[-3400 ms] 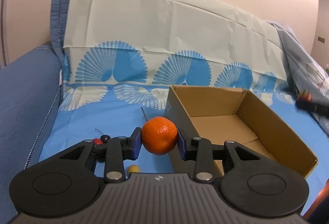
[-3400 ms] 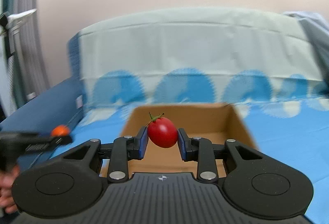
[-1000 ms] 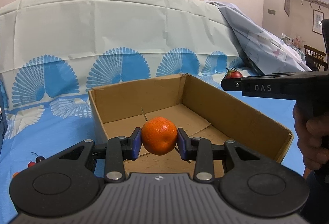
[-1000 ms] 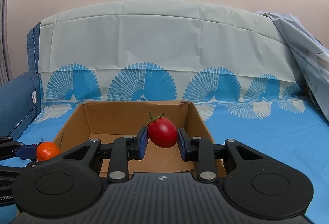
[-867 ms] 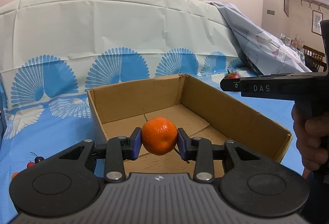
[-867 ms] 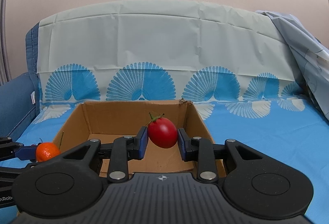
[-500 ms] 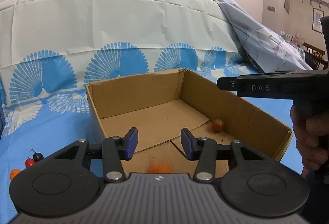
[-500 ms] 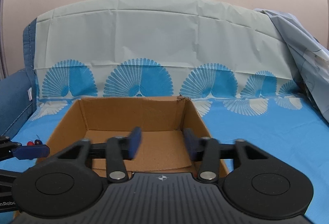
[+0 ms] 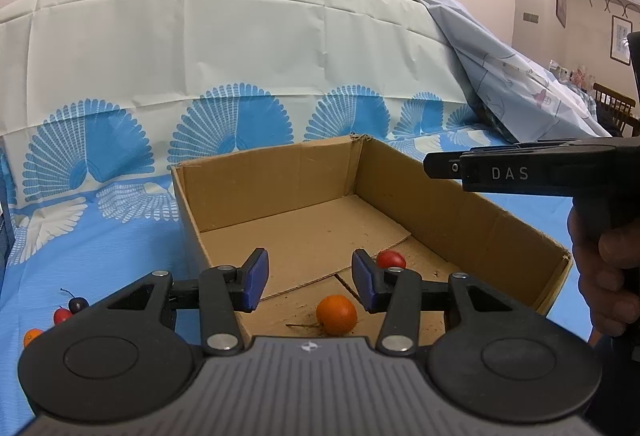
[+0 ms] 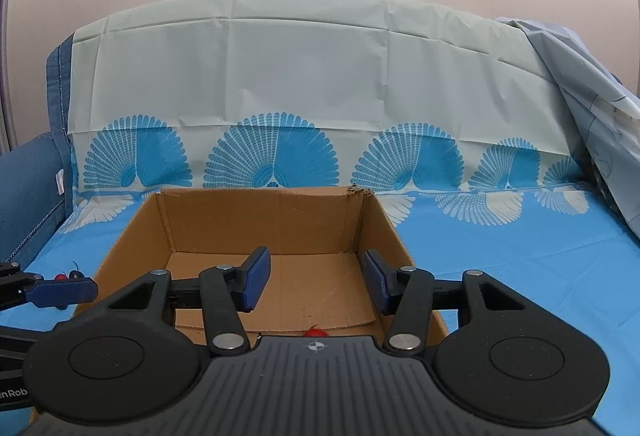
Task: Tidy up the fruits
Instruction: 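Move both open tools back toward the remaining fruits on the cloth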
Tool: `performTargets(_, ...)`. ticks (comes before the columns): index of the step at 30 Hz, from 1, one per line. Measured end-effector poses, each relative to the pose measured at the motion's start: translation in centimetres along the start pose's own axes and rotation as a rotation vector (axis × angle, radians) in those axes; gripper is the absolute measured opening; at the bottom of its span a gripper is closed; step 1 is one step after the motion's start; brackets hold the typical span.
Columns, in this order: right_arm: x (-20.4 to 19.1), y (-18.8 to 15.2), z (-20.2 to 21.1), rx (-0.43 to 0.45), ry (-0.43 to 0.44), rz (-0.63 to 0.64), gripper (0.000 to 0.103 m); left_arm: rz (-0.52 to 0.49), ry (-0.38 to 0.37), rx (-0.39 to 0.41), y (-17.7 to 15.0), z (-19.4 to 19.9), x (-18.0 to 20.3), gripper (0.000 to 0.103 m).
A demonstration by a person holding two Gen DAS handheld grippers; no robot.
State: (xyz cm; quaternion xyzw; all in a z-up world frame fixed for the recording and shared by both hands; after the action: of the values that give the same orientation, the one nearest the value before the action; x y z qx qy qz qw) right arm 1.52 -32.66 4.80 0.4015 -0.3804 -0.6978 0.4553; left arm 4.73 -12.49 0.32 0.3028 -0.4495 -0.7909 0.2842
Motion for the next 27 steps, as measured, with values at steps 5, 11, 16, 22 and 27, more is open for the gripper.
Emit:
performTargets(5,-0.9,-0.2,0.4,0.014,0.008,-0.006,0.054,-0.008,0.007,0.004,0.0,0.4,0.0,0.051)
performTargets(11,-2.8,-0.5,1.5,0.039,0.052,-0.047,0.043,-0.034,0.046,0.020,-0.4,3.0,-1.1,0.010)
performTargets(16,-5.8,-1.1,3.5,0.070,0.144,-0.060,0.031,-0.073,0.108,0.029,0.5,6.4,-4.7,0.008)
performTargets(22,-9.9,-2.6,4.5,0.052,0.247,-0.053,0.031,-0.025,0.243,-0.016,-1.9,8.8,-11.7,0.009)
performTargets(27,-14.2,-4.9,4.6,0.005,0.339,0.007,0.024,0.297,0.311,-0.067,-4.9,9.5,-17.9,0.009)
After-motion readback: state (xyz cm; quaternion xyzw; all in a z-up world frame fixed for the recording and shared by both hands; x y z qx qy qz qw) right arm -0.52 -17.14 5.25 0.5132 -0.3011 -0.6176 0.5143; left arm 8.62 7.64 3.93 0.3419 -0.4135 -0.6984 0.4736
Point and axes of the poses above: each gripper's, at about its wrist camera, not at the fingertips, and z roughly against the way its jaws point, x to its right, y to its top, the point moved 3 cm from there along -z, roughly the way its jaws point, and after that the axes turned 13 degrees about -z, right-handed, at the moved point
